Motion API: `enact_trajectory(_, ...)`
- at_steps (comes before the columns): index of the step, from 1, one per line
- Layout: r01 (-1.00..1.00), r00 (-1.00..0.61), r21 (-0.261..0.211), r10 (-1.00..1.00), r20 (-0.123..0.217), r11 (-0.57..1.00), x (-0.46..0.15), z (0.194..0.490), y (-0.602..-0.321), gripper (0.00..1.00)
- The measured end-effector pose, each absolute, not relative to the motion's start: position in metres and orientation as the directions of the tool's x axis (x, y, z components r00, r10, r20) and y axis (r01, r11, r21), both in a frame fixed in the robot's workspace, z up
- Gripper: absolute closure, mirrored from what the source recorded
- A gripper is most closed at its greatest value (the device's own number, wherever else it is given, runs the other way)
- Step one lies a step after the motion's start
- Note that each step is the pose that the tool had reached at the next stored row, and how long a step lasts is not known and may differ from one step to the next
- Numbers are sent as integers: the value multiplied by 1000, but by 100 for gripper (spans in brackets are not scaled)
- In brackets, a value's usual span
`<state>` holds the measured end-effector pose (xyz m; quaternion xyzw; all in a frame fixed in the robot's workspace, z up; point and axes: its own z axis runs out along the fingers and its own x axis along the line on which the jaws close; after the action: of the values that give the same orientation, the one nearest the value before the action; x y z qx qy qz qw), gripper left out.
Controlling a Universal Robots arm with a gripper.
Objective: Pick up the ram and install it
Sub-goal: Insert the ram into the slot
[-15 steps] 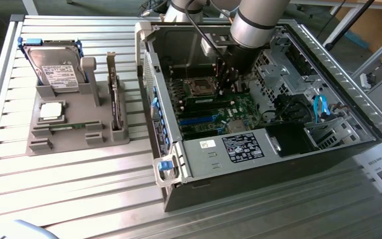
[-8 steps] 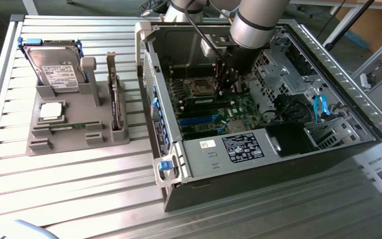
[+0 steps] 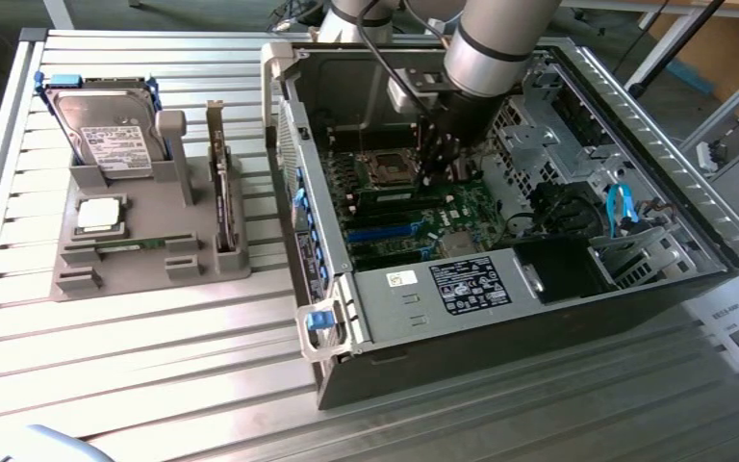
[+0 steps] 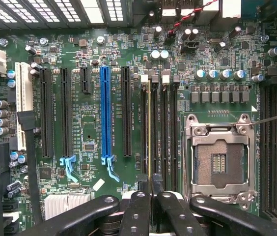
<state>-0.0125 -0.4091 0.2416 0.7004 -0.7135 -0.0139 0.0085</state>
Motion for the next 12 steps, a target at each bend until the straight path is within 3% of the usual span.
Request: enact_trajectory(12, -999, -17, 31, -1000, -7, 17, -13, 240, -409, 88)
